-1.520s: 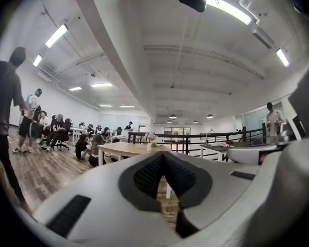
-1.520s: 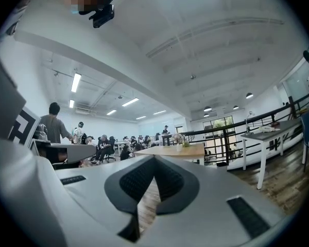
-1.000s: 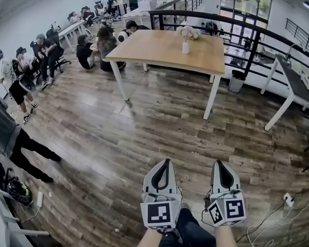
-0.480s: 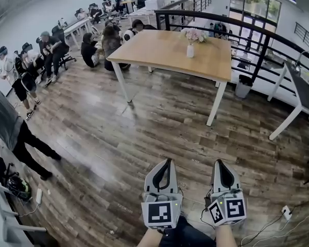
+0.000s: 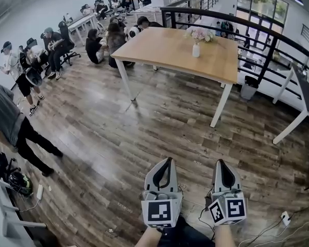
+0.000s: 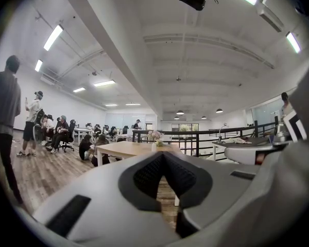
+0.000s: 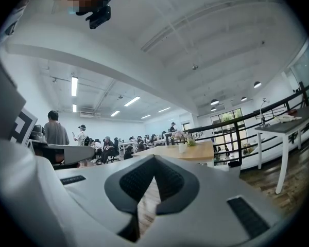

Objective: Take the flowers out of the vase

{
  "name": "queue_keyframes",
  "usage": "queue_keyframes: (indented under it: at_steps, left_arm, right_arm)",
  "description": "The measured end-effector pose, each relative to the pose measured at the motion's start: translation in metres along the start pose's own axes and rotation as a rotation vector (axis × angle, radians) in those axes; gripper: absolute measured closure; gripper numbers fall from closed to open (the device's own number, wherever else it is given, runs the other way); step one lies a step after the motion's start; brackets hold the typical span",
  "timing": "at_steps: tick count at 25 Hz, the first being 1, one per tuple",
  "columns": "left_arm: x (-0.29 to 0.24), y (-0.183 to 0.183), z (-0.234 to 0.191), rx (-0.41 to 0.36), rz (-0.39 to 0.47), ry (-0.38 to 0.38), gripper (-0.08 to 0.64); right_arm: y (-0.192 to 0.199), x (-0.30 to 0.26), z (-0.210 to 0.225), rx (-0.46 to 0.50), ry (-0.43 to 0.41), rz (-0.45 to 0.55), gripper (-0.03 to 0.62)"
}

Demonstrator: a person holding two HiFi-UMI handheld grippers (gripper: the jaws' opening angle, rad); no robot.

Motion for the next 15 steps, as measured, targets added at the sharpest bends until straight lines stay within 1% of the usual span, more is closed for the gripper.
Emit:
queue_keyframes:
  at_steps: [8, 15]
  left_arm:
    - [-0.027, -0.007, -0.010, 0.008, -0.003, 0.020, 0.528]
    - [-0.066, -0.018, -0.021, 0.007, -0.005, 0.042, 0.528]
  right_arm:
    - [-0.008, -0.026, 0.003, 0.003, 0.015, 0.000, 0.600]
    - [-0.017, -0.061, 0.014, 0.003, 0.035, -0.006, 0.600]
Point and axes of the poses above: the fingertips, and each gripper's own axes: x backward along the fingers, z to its right, y out of its underside, the point moved 4 cm from there along x, backward along the fingers, and after that the axes turned 15 degrees about -z, right-handed, at the moved point
